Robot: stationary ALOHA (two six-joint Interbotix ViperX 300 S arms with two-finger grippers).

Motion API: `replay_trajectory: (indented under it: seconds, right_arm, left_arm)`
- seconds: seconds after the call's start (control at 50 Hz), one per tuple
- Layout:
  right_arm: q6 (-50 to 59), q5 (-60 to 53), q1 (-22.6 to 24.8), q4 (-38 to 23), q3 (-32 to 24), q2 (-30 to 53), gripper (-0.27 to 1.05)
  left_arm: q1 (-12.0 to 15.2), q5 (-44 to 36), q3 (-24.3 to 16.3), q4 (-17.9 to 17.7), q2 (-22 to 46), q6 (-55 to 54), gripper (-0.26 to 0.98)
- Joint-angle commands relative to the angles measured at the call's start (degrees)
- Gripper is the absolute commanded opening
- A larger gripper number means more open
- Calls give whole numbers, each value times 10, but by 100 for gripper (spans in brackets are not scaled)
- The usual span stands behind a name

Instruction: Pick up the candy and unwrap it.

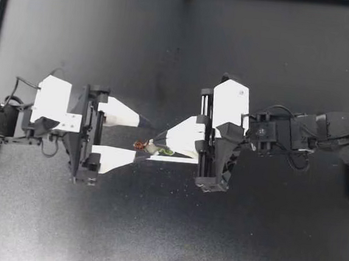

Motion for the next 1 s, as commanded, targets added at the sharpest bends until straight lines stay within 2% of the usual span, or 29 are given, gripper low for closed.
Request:
replay_trajectory:
  seconds: [0.0,0.32,0.64,0.84,0.98]
  right_arm:
    - [1,-3,6,1,-16,-14,-19]
    - [5,-3,30,2,-16,-31,-19]
    - [3,-3,-4,3,2,-33,-19]
    - [2,-3,-18,3,4,-26,-19]
    - [3,-3,-20,3,1,-19,-19]
  left_arm:
    - [4,-3,-11,-4,-1,4,55]
    - [47,-3,8,-20,6,2,51]
    - [44,-3,18,-16,8,0,49]
    - [11,-3,6,38,2,-4,51]
    - [9,-3,2,38,5,-4,53]
